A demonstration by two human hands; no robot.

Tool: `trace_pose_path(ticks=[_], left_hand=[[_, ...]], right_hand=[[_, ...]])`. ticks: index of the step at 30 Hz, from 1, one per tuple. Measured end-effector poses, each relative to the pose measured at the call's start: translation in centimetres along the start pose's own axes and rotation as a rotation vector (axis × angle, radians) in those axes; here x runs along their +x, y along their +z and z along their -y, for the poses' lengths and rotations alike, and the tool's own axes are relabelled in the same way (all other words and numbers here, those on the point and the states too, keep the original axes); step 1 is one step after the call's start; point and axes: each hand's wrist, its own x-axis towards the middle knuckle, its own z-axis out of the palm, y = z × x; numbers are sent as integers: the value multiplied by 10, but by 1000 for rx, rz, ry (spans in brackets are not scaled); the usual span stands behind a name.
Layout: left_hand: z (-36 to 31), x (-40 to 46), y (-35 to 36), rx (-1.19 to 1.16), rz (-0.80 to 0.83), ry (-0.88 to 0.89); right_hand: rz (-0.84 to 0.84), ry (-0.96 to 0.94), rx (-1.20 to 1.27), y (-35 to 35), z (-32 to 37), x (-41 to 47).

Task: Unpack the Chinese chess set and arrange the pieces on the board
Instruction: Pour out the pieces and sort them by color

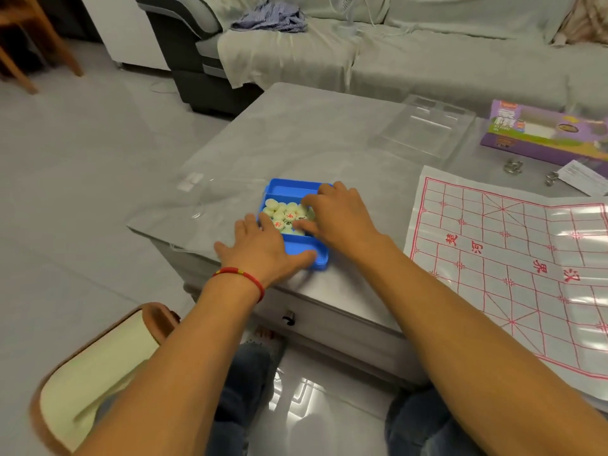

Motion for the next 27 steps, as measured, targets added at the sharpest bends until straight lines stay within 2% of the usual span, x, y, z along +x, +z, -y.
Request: trace_pose_path(ticks=[3,7,16,21,27], left_hand=[[-16,-6,4,48,32,1],[-33,2,5,62,-11,33],[-30,16,5,14,-38,100],[-22,19,5,11,-60,129],[-10,16,4,-9,-105,117]], right_hand=[[0,21,100,-1,0,7],[38,81,270,-2,-8,12],[6,-60,229,0,-12,13],[-60,-65,213,1,-1,12],[-11,-45,264,2,1,15]])
